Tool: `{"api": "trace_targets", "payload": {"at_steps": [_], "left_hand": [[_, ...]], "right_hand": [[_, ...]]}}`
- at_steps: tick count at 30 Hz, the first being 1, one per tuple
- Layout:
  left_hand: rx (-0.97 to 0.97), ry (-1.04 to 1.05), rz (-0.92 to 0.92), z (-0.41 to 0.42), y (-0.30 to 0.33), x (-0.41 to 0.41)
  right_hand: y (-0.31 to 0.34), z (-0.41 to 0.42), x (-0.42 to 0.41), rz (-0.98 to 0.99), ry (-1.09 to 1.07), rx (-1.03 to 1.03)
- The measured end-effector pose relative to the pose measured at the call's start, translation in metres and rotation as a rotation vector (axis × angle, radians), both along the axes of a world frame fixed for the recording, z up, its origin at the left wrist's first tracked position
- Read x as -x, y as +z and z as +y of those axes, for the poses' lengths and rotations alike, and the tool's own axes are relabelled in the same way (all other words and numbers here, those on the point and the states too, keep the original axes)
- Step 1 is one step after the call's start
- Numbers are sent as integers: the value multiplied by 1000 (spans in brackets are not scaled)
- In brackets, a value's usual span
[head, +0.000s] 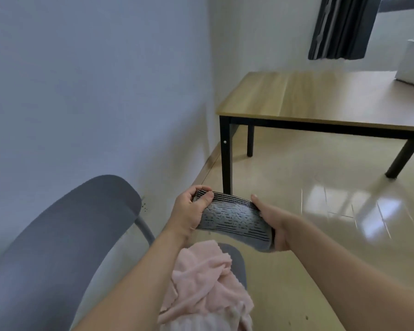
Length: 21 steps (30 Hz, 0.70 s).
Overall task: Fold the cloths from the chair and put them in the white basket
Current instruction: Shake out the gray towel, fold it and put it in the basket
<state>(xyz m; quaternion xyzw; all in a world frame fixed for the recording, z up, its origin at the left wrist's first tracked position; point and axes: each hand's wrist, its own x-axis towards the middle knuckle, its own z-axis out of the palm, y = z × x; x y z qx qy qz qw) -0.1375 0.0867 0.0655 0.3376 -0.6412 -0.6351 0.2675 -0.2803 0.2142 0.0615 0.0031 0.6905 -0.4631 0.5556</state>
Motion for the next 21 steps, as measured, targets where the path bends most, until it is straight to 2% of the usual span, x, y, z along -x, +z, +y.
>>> {"api": "trace_targets", "payload": {"at_steps": [2, 6, 8, 11, 14, 18, 21], "left_hand": [[33, -14, -63, 11, 65, 9], [53, -105, -326, 54, 189, 21], [-60, -116, -387, 85, 243, 25], [-313, -144, -375, 128, 303, 30], [-330, -132, -313, 147, 328, 41], [-73, -55, -242, 154, 329, 65], [-31, -58, -212, 161, 323, 93]], "right_hand": [[61, 9, 11, 40, -60, -14], [189, 48, 23, 282, -172, -3], [249, 77, 24, 362, -198, 9], [312, 117, 26, 468, -227, 39], [340, 142, 30, 478, -253, 76], [341, 157, 47, 443, -281, 77], [338, 166, 72, 462, -315, 87]]}}
